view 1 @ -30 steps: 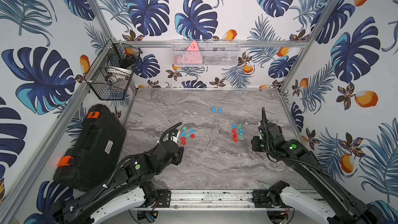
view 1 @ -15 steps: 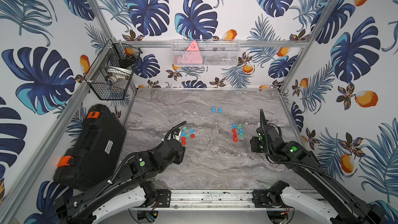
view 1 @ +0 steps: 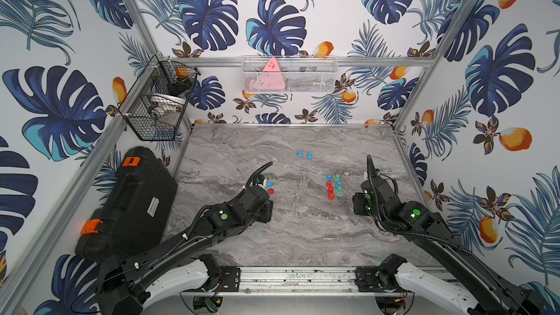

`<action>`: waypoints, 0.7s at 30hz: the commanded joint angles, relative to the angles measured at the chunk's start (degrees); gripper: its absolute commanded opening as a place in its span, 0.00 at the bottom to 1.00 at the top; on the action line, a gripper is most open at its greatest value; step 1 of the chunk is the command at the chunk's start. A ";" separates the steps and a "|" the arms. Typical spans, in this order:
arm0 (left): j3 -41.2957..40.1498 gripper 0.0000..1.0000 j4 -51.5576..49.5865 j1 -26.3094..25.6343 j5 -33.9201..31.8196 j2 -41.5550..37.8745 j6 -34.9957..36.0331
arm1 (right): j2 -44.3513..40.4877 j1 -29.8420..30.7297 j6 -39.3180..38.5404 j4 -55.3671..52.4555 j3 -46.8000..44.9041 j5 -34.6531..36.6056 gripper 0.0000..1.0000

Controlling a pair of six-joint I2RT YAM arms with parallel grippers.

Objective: Close the stamp cap
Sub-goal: Move the cover to the center of the board.

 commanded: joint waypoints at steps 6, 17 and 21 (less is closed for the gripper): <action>-3.13 0.64 10.93 10.15 11.58 5.18 -3.19 | -0.72 1.08 0.86 -0.67 0.05 1.83 0.46; -4.26 0.63 17.81 13.04 12.08 14.17 -6.07 | -0.54 1.59 1.00 -0.77 0.09 2.05 0.46; -4.50 0.63 19.02 13.57 11.39 16.19 -6.39 | -0.48 1.61 1.09 -0.77 0.09 2.14 0.47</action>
